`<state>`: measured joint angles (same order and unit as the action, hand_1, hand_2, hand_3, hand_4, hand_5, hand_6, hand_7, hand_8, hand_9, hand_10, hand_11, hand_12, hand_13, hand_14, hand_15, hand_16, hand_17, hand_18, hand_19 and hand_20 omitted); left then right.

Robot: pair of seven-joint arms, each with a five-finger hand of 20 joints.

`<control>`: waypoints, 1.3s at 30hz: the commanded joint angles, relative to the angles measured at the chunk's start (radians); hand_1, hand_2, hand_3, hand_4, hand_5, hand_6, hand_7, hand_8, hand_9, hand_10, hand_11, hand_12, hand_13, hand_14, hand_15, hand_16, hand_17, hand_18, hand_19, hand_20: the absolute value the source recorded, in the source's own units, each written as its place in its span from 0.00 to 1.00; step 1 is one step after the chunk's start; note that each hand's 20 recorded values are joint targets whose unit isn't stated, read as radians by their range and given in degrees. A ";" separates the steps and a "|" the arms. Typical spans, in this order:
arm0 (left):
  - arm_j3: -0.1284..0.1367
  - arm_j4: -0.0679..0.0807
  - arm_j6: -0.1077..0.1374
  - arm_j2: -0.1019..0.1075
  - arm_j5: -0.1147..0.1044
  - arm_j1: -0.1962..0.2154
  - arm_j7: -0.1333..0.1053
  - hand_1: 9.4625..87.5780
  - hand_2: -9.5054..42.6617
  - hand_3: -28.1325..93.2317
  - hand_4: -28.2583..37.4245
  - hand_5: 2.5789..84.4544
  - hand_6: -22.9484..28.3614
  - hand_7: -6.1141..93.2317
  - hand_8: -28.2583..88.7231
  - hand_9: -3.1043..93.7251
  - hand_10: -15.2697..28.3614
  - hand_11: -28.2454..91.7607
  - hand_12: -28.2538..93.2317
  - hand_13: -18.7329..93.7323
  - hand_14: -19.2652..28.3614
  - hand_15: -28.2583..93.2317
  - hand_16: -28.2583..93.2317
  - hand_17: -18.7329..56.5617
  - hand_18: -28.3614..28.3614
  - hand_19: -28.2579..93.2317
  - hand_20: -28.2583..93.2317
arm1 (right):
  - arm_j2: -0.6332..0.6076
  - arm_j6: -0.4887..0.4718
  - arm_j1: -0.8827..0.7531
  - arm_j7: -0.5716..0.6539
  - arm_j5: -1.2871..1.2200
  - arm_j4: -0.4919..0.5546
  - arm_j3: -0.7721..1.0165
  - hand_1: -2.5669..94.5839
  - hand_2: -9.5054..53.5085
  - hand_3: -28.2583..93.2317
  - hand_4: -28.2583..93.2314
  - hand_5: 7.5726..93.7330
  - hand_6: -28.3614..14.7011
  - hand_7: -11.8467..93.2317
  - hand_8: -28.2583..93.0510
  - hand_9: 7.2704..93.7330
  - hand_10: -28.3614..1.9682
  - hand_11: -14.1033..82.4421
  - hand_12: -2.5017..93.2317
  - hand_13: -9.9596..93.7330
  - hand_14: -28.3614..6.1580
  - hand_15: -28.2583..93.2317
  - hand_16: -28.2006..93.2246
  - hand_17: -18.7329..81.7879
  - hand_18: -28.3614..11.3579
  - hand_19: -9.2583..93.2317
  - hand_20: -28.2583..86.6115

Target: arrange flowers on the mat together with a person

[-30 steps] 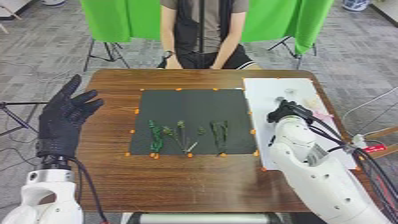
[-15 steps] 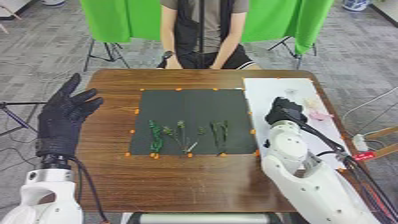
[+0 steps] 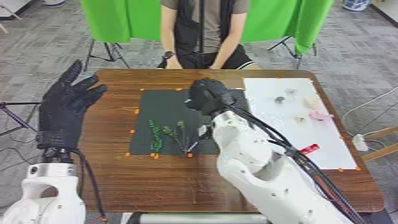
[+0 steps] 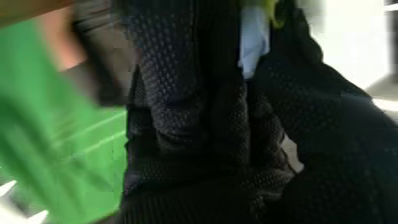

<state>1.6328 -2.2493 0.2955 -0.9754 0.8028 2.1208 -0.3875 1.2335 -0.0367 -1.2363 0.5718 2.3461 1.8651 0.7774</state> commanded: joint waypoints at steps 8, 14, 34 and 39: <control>-0.136 0.032 -0.041 0.056 -0.012 -0.239 -0.021 0.17 0.33 0.85 0.03 0.41 0.63 0.07 0.20 0.39 0.92 0.26 0.41 0.35 1.00 0.25 0.29 0.17 0.95 0.44 0.45 | 0.154 0.048 0.188 -0.073 -0.111 -0.217 -0.233 0.73 0.00 0.66 0.10 0.71 0.68 0.44 0.18 0.89 0.74 0.26 0.41 0.87 0.79 0.58 0.50 0.47 0.60 0.65 0.43; -0.150 0.056 -0.070 0.042 -0.006 -0.272 0.001 0.17 0.33 0.85 0.03 0.42 0.63 0.09 0.20 0.44 0.94 0.29 0.40 0.46 1.00 0.30 0.30 0.18 0.98 0.40 0.43 | 0.131 0.052 0.268 -0.035 -0.130 -0.261 -0.354 0.75 0.03 0.62 0.10 0.71 0.68 0.44 0.18 0.89 0.74 0.26 0.40 0.86 0.79 0.58 0.49 0.48 0.62 0.63 0.44; -0.185 0.093 -0.099 0.051 -0.015 -0.327 -0.009 0.16 0.32 0.85 0.02 0.41 0.61 0.11 0.19 0.44 0.87 0.40 0.35 0.45 1.00 0.58 0.23 0.18 1.00 0.54 0.54 | 0.080 -0.028 0.367 -0.033 -0.084 -0.267 -0.477 0.63 0.00 0.70 0.00 0.72 0.75 0.38 0.15 0.91 0.75 0.25 0.39 0.83 0.76 0.57 0.48 0.42 0.53 0.63 0.43; -0.157 0.083 -0.107 0.022 0.003 -0.304 0.053 0.16 0.32 0.86 0.01 0.41 0.60 0.12 0.19 0.43 0.82 0.43 0.34 0.44 1.00 0.67 0.18 0.21 1.00 0.61 0.55 | 0.112 -0.121 0.268 -0.086 -0.021 -0.262 -0.380 0.58 0.00 0.69 0.00 0.71 0.77 0.36 0.15 0.87 0.70 0.36 0.32 0.81 0.70 0.62 0.42 0.39 0.48 0.64 0.42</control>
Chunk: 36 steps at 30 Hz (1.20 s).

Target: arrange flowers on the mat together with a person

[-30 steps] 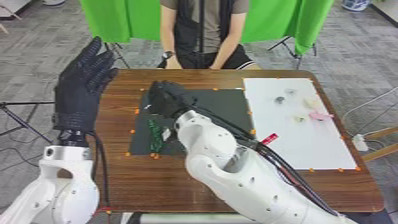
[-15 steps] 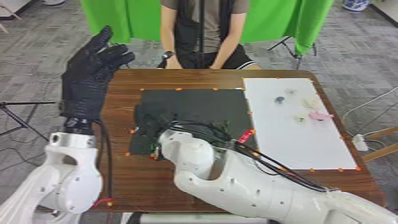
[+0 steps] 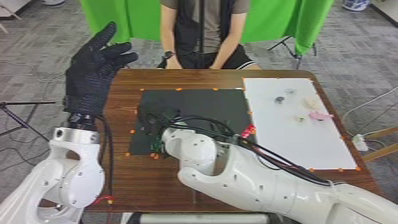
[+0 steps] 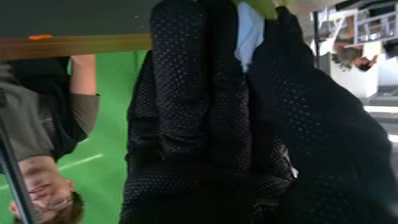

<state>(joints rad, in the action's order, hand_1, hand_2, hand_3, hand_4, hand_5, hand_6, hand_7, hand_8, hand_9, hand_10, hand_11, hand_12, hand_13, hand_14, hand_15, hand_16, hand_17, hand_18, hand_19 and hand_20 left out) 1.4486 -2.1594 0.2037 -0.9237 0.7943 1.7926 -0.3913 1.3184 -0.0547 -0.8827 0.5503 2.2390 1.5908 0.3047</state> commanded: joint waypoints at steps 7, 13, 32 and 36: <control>0.034 -0.014 -0.010 -0.029 0.012 0.040 0.067 0.16 0.31 0.86 0.01 0.40 0.59 0.12 0.19 0.43 0.81 0.45 0.33 0.44 0.99 0.69 0.16 0.21 1.00 0.67 0.49 | 0.035 -0.136 -0.105 -0.079 0.085 0.027 0.117 0.50 0.00 0.74 0.00 0.67 0.79 0.33 0.10 0.81 0.64 0.45 0.23 0.79 0.67 0.64 0.40 0.37 0.45 0.65 0.42; 0.033 -0.008 -0.024 -0.043 0.019 0.030 0.091 0.16 0.31 0.86 0.02 0.40 0.60 0.12 0.19 0.44 0.82 0.44 0.34 0.44 1.00 0.67 0.18 0.20 1.00 0.63 0.51 | 0.038 -0.144 -0.113 -0.066 0.077 0.032 0.123 0.48 0.00 0.71 0.00 0.63 0.77 0.32 0.09 0.79 0.62 0.46 0.22 0.77 0.65 0.65 0.40 0.36 0.44 0.64 0.43; 0.208 -0.090 0.110 -0.010 -0.003 0.312 0.028 0.16 0.31 0.86 0.01 0.40 0.59 0.12 0.19 0.43 0.80 0.45 0.33 0.44 0.97 0.67 0.17 0.20 1.00 0.82 0.17 | 0.119 -0.261 -0.280 -0.034 -0.433 0.253 0.554 0.39 0.00 0.75 0.00 0.57 0.72 0.29 0.10 0.72 0.54 0.44 0.20 0.70 0.53 0.68 0.36 0.32 0.32 0.66 0.45; 0.252 -0.084 0.144 -0.034 -0.007 0.366 0.031 0.15 0.31 0.86 0.01 0.41 0.59 0.12 0.19 0.43 0.80 0.44 0.33 0.44 0.97 0.67 0.18 0.20 0.99 0.80 0.21 | 0.112 -0.295 -0.388 -0.009 -0.728 0.335 0.750 0.35 0.06 0.76 0.00 0.55 0.70 0.28 0.10 0.67 0.49 0.40 0.18 0.64 0.44 0.64 0.34 0.28 0.28 0.60 0.43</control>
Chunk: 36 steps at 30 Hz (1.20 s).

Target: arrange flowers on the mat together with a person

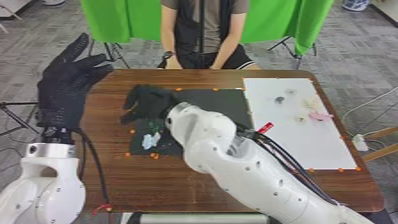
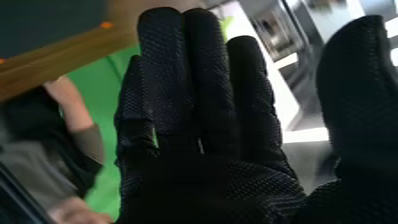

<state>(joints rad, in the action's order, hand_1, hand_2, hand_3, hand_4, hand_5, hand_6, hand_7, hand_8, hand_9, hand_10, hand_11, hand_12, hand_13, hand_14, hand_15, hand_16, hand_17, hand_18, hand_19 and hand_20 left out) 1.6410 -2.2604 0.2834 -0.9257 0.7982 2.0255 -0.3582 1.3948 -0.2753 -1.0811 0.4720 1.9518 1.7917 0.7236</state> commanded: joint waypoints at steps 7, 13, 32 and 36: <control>0.093 0.014 0.052 -0.067 -0.001 0.194 0.021 0.15 0.31 0.86 0.00 0.42 0.60 0.12 0.19 0.43 0.80 0.44 0.33 0.44 0.97 0.66 0.18 0.19 0.99 0.75 0.28 | -0.027 0.044 -0.414 0.070 -0.794 0.270 0.596 0.25 0.25 0.78 0.02 0.48 0.64 0.26 0.11 0.57 0.41 0.34 0.17 0.55 0.32 0.57 0.32 0.24 0.25 0.52 0.40; 0.110 0.018 0.012 -0.109 0.006 0.203 0.033 0.15 0.31 0.86 0.00 0.44 0.61 0.12 0.19 0.43 0.79 0.43 0.33 0.43 0.96 0.66 0.18 0.18 0.97 0.73 0.28 | -0.066 0.207 -0.613 -0.059 -0.899 0.336 0.741 0.23 0.30 0.78 0.02 0.47 0.64 0.25 0.12 0.52 0.40 0.32 0.17 0.51 0.30 0.54 0.32 0.23 0.27 0.49 0.39; 0.133 0.033 -0.075 -0.198 -0.004 0.222 0.081 0.14 0.31 0.85 0.00 0.45 0.61 0.10 0.19 0.44 0.78 0.39 0.33 0.44 0.96 0.62 0.19 0.19 1.00 0.73 0.32 | -0.064 0.357 -0.912 -0.231 -0.921 0.381 0.894 0.19 0.35 0.80 0.02 0.36 0.68 0.23 0.13 0.47 0.41 0.28 0.17 0.47 0.27 0.50 0.34 0.21 0.26 0.46 0.40; 0.120 0.029 -0.064 -0.196 0.017 0.233 0.086 0.14 0.31 0.85 0.00 0.45 0.60 0.10 0.19 0.44 0.78 0.39 0.33 0.44 0.96 0.62 0.19 0.19 0.99 0.72 0.33 | -0.075 0.366 -0.941 -0.263 -0.938 0.379 0.901 0.19 0.35 0.80 0.02 0.38 0.68 0.23 0.13 0.48 0.42 0.28 0.17 0.46 0.27 0.50 0.34 0.21 0.27 0.45 0.40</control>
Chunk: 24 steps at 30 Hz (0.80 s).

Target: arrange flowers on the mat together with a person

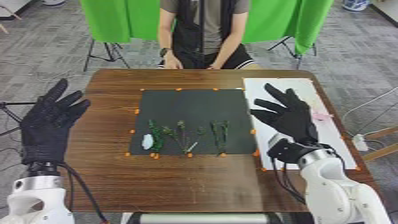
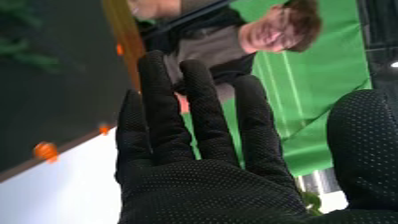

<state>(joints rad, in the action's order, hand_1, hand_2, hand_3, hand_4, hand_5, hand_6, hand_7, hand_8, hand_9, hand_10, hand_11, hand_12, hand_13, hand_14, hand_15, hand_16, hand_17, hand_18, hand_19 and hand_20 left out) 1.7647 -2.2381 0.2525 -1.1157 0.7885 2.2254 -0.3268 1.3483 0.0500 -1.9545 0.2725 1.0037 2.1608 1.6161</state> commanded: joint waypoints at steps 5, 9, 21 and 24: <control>-0.009 0.003 -0.015 0.007 0.016 0.040 0.032 0.14 0.31 0.86 0.00 0.44 0.60 0.11 0.19 0.44 0.78 0.40 0.33 0.44 0.96 0.62 0.19 0.19 0.99 0.72 0.33 | -0.035 0.017 -0.085 -0.084 0.043 0.027 0.035 0.20 0.34 0.81 0.01 0.42 0.67 0.24 0.13 0.53 0.38 0.34 0.18 0.50 0.32 0.62 0.34 0.23 0.27 0.49 0.43; -0.010 0.000 -0.006 0.016 0.012 0.041 0.019 0.14 0.31 0.86 0.00 0.44 0.60 0.11 0.19 0.44 0.78 0.40 0.33 0.44 0.96 0.63 0.19 0.19 0.99 0.72 0.34 | -0.031 -0.012 -0.088 -0.085 0.038 0.034 0.056 0.20 0.34 0.81 0.02 0.44 0.67 0.25 0.12 0.54 0.39 0.34 0.18 0.50 0.32 0.61 0.33 0.23 0.27 0.50 0.43; -0.025 0.000 -0.009 0.021 0.013 0.024 0.037 0.14 0.31 0.86 0.00 0.44 0.60 0.11 0.19 0.44 0.79 0.41 0.33 0.44 0.96 0.64 0.18 0.19 0.98 0.72 0.35 | -0.027 0.000 -0.059 -0.064 0.035 0.013 0.043 0.20 0.34 0.81 0.02 0.44 0.68 0.25 0.12 0.52 0.41 0.31 0.17 0.49 0.30 0.55 0.33 0.23 0.27 0.48 0.42; -0.032 0.001 -0.007 0.024 0.010 0.021 0.032 0.15 0.31 0.86 0.00 0.44 0.60 0.11 0.19 0.44 0.79 0.41 0.33 0.44 0.96 0.64 0.18 0.19 0.98 0.71 0.35 | -0.027 -0.001 -0.058 -0.065 0.042 0.013 0.039 0.20 0.34 0.81 0.01 0.44 0.68 0.25 0.12 0.52 0.41 0.31 0.17 0.49 0.30 0.55 0.34 0.23 0.27 0.48 0.42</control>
<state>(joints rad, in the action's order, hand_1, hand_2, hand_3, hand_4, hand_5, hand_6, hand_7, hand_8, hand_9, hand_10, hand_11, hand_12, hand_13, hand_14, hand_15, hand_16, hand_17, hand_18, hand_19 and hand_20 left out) 1.7420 -2.2384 0.2413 -1.0911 0.8016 2.2470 -0.3035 1.3197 0.0501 -2.0139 0.2076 1.0372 2.1731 1.6653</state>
